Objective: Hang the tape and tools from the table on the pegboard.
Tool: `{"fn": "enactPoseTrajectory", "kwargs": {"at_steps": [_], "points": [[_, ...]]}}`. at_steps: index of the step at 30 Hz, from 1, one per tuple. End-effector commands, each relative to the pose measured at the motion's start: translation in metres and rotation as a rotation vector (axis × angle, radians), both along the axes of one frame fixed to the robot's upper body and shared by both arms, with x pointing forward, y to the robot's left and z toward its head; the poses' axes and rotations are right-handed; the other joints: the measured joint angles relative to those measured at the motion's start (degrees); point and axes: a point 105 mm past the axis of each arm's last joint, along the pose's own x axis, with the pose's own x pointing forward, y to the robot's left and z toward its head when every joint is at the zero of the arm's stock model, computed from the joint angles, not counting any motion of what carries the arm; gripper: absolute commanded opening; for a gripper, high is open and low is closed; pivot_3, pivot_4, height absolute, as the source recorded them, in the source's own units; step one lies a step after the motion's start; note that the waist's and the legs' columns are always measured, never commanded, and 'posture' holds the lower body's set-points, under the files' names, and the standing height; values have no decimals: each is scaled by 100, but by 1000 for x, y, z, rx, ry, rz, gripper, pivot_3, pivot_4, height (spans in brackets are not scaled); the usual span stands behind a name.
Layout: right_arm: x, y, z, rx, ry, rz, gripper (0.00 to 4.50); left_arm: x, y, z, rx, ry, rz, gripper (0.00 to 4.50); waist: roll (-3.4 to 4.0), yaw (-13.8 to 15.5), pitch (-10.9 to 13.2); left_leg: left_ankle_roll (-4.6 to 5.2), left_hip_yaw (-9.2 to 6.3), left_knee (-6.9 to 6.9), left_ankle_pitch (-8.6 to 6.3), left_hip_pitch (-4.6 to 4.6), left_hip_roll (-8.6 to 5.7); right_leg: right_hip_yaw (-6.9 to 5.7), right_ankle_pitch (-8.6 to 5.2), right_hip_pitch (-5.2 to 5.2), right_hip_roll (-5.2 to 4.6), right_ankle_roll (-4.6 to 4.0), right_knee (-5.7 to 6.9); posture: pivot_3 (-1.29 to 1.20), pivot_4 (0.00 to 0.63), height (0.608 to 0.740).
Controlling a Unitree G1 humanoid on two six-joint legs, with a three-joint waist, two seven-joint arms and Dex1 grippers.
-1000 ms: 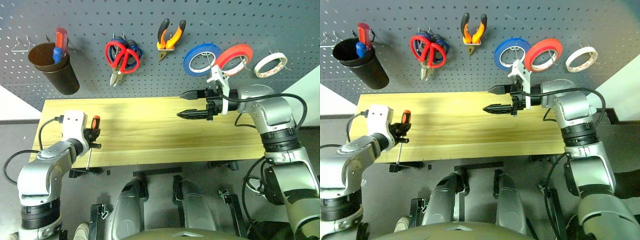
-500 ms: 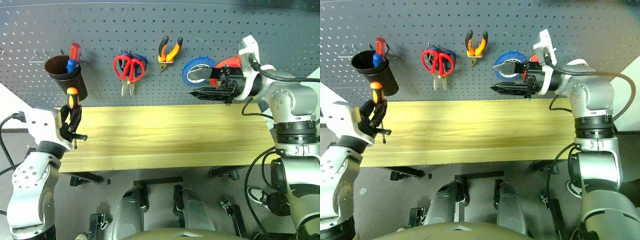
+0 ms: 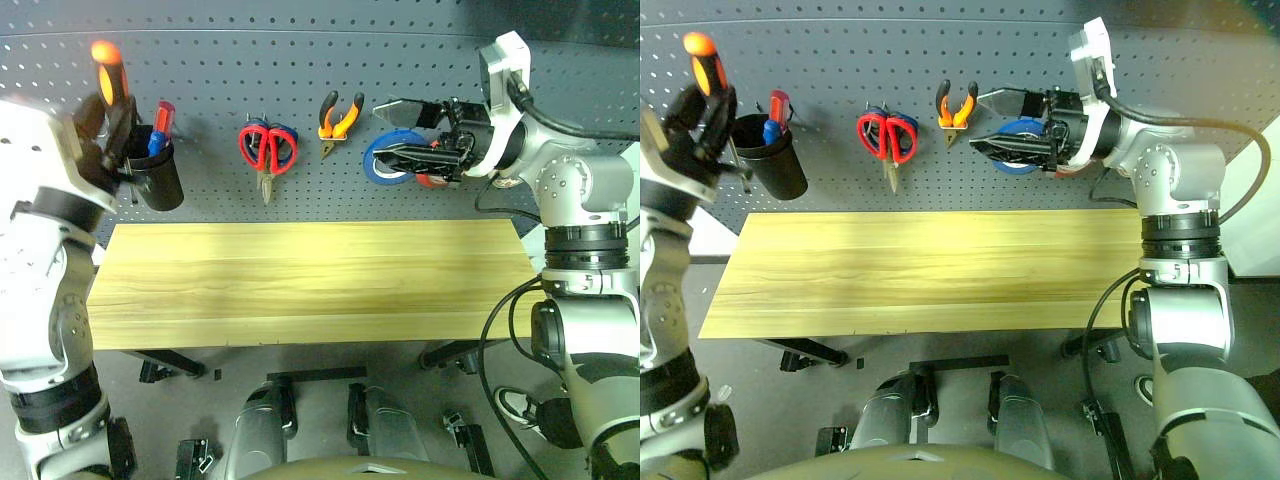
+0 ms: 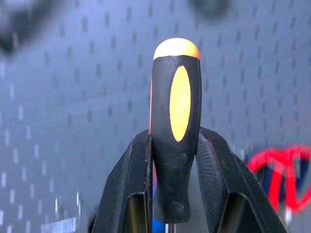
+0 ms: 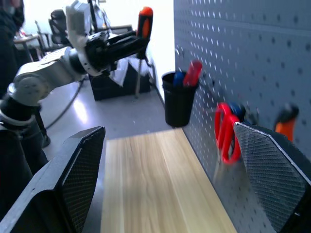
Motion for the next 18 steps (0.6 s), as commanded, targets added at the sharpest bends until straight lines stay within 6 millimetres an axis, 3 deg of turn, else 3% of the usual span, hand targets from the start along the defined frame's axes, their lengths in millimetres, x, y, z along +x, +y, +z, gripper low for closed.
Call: {"fn": "enactPoseTrajectory", "kwargs": {"at_steps": [1,4,9,13,18], "points": [[-8,1,23,57,-71,31,4500,-5,0,22,11,-64,14,889,-1,5,-28,0,0,-3,0,6,0,0,-1,6,1,1,0,71,57,730],[-8,3,25,60,-84,34,4500,-1,0,43,2,-108,13,889,-2,16,-50,-1,-1,-4,1,17,-1,-1,-2,16,1,2,4,68,57,730],[-6,3,26,60,-101,17,4500,13,14,57,-13,-151,53,889,20,6,-97,-3,1,-7,2,29,-1,1,-3,25,2,2,4,68,59,730],[-5,4,23,48,-104,9,4500,31,19,51,-16,-152,57,889,32,3,-109,-4,0,-6,3,31,-1,1,-3,25,4,3,8,65,64,730],[-4,3,22,42,-107,-4,4500,51,31,31,-33,-110,69,889,32,6,-110,-4,0,-2,3,30,-1,1,-4,25,4,3,10,59,66,730]]}}
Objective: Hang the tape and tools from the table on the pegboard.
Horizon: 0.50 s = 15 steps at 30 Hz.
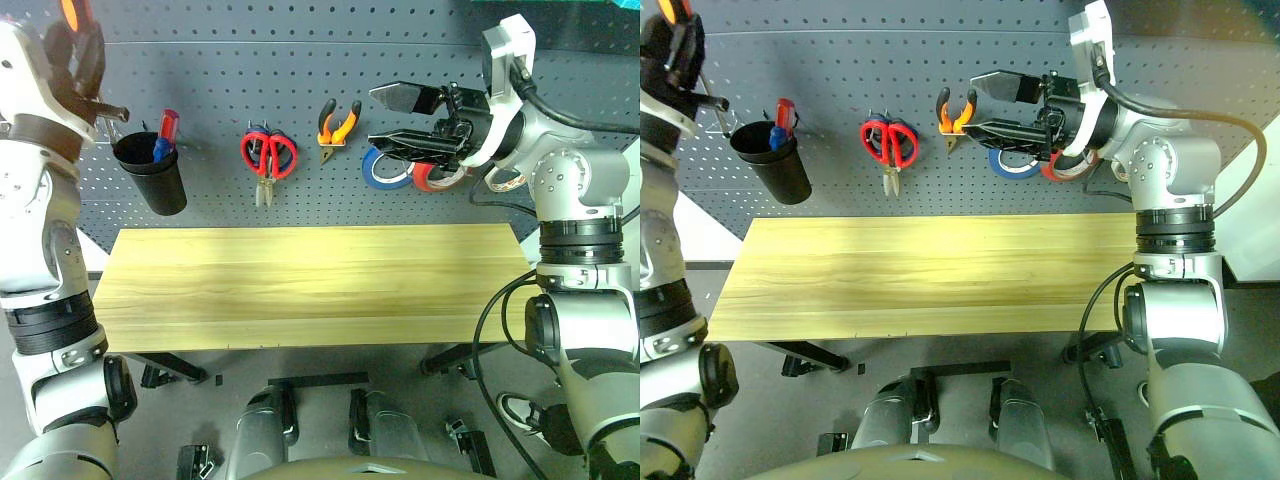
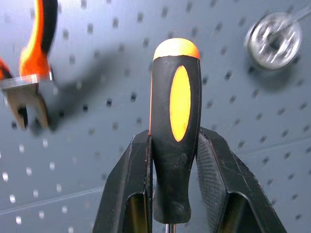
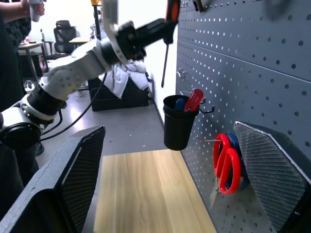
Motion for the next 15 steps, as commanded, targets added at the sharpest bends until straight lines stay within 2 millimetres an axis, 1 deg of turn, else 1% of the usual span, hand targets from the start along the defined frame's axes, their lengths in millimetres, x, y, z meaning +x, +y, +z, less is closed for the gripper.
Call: {"fn": "enactPoseTrajectory", "kwargs": {"at_steps": [1,5,9,12,14,15], "points": [[-5,-1,14,9,-65,-7,4500,4,3,3,26,-45,7,889,1,-1,-1,0,0,0,0,0,0,0,0,0,0,0,1,59,66,730],[-3,-2,13,2,-70,-20,4500,19,8,-17,3,-2,4,889,0,0,-1,0,0,2,0,0,0,0,0,0,0,0,2,55,69,730],[-3,-2,10,-10,-75,-28,4500,29,9,-28,-10,17,2,889,0,0,-2,1,-2,7,0,-1,0,0,0,1,0,0,4,50,71,730],[-3,-3,11,-11,-75,-29,4500,32,8,-36,-12,35,0,889,0,-4,-2,1,-3,9,0,-1,0,0,0,1,0,0,6,47,71,730],[-3,-4,13,-8,-69,-28,4500,32,9,-39,-19,36,13,1600,0,-4,-2,1,-4,11,0,-1,1,0,0,1,0,1,7,43,69,730],[-3,-5,12,-16,-65,-30,4500,31,10,-42,-25,39,21,1801,0,-5,-2,1,-4,12,0,-2,1,0,-1,1,0,1,8,43,68,730]]}}
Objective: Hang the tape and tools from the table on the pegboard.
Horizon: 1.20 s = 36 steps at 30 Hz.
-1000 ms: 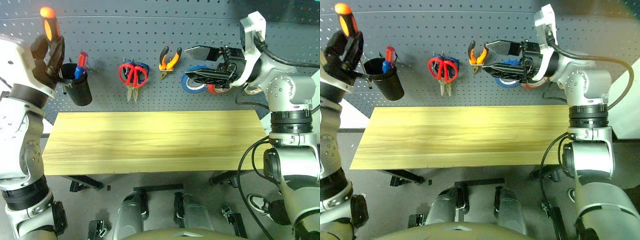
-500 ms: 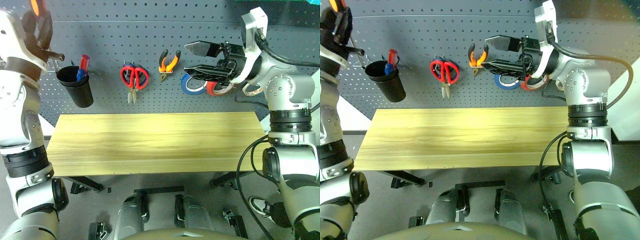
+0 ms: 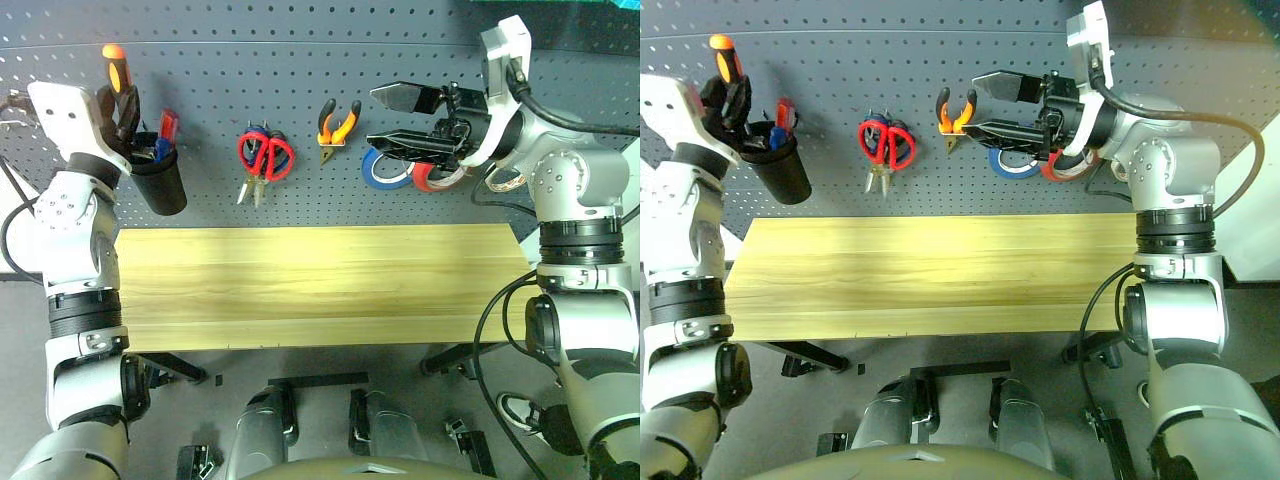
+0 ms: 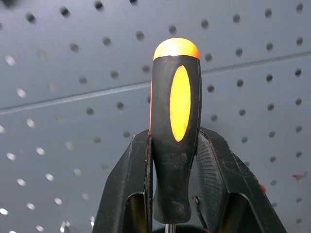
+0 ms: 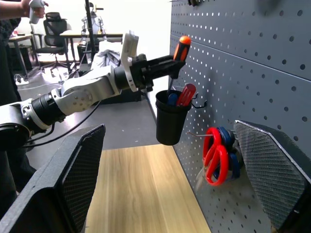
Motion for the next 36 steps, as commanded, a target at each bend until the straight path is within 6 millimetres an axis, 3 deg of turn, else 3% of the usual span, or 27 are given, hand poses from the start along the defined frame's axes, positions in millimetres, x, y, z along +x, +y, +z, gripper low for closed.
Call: {"fn": "enactPoseTrajectory", "kwargs": {"at_steps": [1,7,9,11,19,23,30,36], "points": [[-6,-3,12,-5,-52,2,4500,-8,2,14,14,-68,32,2114,0,-3,0,0,0,2,0,0,0,0,0,1,0,0,1,42,66,730],[-5,-1,7,-21,-35,11,4500,-14,6,10,29,-64,59,4042,3,-3,-10,1,-3,9,0,1,1,0,0,3,0,1,8,51,63,730],[-5,0,5,-24,-33,13,4500,-18,8,11,32,-66,67,4441,2,5,-10,2,-5,13,-1,0,1,-1,-1,4,0,1,10,57,63,730],[-6,0,5,-22,-30,20,4500,-24,6,17,48,-80,59,4441,2,2,-11,3,-8,18,-2,0,1,-2,-1,7,0,1,11,64,61,730],[-20,2,-2,-17,24,77,4500,-80,-33,28,136,-85,-298,4441,5,3,-17,6,-8,23,-6,0,4,-1,-1,8,0,2,14,87,61,730],[-29,3,-11,-19,78,101,4500,-97,-33,4,186,61,-411,4441,16,7,-38,8,-10,30,-7,1,6,-1,-2,9,0,1,21,86,66,730],[-32,4,-72,-159,161,69,4500,-129,-59,-77,217,352,-751,4441,21,28,-162,43,-10,24,-37,4,7,-6,-8,16,-4,4,5,86,57,730],[-25,-1,-108,-132,195,42,4500,-131,-64,-131,170,443,-897,4441,51,12,-284,38,15,-33,-34,22,-3,15,-17,-3,-13,-10,-11,80,36,730]]}}
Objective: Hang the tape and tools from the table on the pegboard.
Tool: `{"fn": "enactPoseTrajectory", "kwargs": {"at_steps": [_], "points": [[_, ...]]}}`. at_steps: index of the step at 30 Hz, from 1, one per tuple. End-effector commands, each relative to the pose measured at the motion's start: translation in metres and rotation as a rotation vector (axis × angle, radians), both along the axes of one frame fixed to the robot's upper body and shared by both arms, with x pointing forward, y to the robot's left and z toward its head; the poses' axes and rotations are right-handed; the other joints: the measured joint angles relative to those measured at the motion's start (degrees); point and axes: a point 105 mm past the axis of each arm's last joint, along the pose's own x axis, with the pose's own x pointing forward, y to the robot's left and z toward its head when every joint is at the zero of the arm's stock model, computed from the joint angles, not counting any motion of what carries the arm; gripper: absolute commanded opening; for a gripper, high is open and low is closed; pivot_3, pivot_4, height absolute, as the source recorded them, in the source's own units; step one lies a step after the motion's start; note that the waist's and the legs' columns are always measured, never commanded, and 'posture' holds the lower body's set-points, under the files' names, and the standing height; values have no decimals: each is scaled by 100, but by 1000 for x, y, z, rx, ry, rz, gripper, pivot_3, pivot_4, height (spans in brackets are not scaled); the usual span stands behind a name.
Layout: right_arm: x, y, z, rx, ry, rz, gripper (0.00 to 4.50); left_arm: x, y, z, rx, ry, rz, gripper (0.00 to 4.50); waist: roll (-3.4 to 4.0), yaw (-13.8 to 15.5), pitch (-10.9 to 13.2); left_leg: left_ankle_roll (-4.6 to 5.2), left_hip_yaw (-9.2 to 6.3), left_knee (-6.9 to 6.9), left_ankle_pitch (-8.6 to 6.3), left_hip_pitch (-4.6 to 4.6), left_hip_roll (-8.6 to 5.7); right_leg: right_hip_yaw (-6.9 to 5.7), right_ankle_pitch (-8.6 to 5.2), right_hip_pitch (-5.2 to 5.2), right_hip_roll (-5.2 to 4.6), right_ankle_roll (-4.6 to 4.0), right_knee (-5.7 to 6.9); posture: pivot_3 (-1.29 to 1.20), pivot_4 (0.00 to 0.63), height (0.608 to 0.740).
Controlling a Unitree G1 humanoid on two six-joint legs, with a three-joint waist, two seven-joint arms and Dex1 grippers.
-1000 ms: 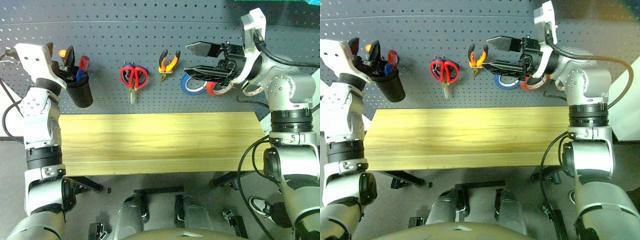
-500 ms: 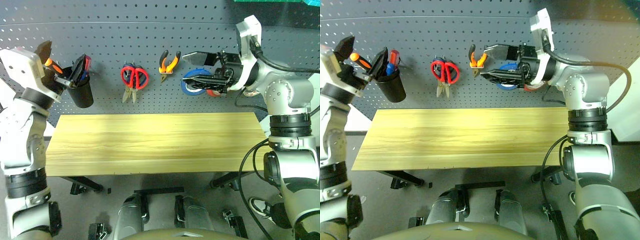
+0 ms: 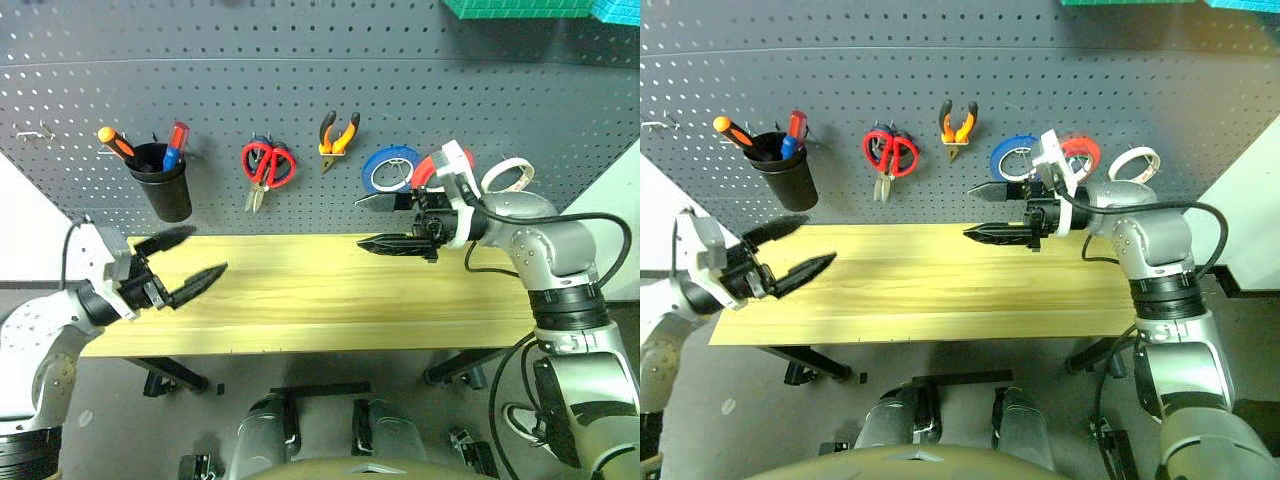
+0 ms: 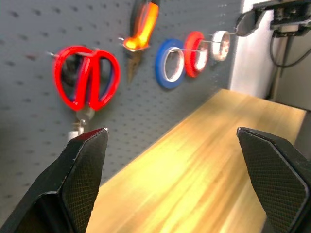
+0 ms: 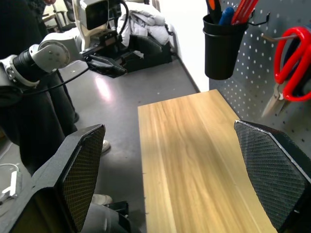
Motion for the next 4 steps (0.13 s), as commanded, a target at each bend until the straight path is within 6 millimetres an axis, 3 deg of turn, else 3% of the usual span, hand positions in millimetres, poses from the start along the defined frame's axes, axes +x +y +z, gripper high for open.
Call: {"fn": "enactPoseTrajectory", "kwargs": {"at_steps": [1,4], "points": [[5,-4,-9,21,-43,-16,4500,-2,-6,-17,-4,17,-97,4441,-6,-17,-36,-5,11,-4,2,18,0,0,0,15,2,6,-3,79,35,730],[9,-7,-24,4,-33,-19,4500,-1,-4,-29,45,32,-132,4441,-10,-18,-48,-2,17,-17,-1,50,5,-1,-3,41,6,5,-10,78,30,730]]}}
